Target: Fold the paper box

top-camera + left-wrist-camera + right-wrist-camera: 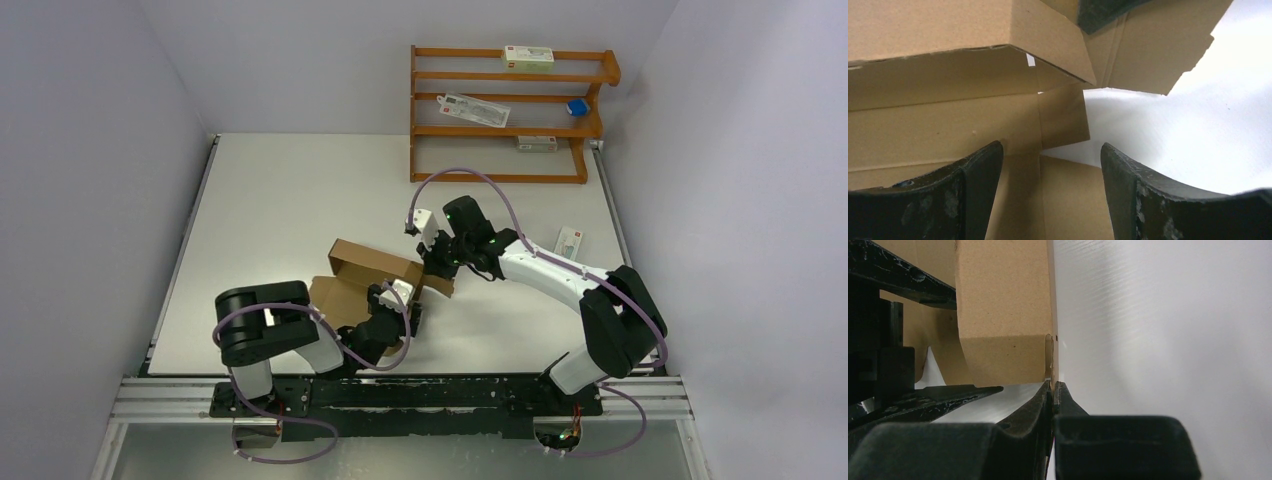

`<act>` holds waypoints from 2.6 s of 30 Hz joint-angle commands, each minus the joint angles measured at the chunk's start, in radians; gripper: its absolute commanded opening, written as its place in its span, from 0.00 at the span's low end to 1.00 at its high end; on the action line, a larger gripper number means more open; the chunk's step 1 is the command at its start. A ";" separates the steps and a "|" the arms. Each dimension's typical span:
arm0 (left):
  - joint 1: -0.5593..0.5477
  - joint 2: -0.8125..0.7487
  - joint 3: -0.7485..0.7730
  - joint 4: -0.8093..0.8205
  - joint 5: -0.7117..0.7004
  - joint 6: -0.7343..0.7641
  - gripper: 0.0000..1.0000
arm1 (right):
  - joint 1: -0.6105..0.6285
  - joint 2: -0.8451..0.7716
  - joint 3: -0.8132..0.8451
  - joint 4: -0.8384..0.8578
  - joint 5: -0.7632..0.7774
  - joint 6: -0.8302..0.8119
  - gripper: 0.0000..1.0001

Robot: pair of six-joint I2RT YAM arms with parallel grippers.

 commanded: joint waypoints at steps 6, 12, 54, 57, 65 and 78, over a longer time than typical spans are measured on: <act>-0.009 0.084 0.031 0.177 -0.096 0.041 0.72 | 0.006 -0.022 0.002 -0.002 -0.029 0.006 0.00; -0.009 0.115 0.048 0.191 -0.065 0.061 0.72 | 0.005 -0.029 0.001 -0.001 -0.034 0.006 0.00; 0.092 -0.088 -0.090 0.110 0.076 -0.187 0.48 | 0.060 -0.017 0.007 0.001 0.041 0.059 0.00; 0.092 -0.155 -0.091 -0.011 0.103 -0.200 0.47 | 0.068 -0.014 0.005 0.019 0.057 0.078 0.00; 0.092 -0.178 -0.133 -0.087 0.038 -0.197 0.46 | 0.077 -0.011 -0.006 0.040 0.070 0.085 0.00; 0.089 -0.101 -0.099 -0.139 0.063 -0.264 0.41 | 0.099 -0.023 -0.019 0.066 0.130 0.173 0.00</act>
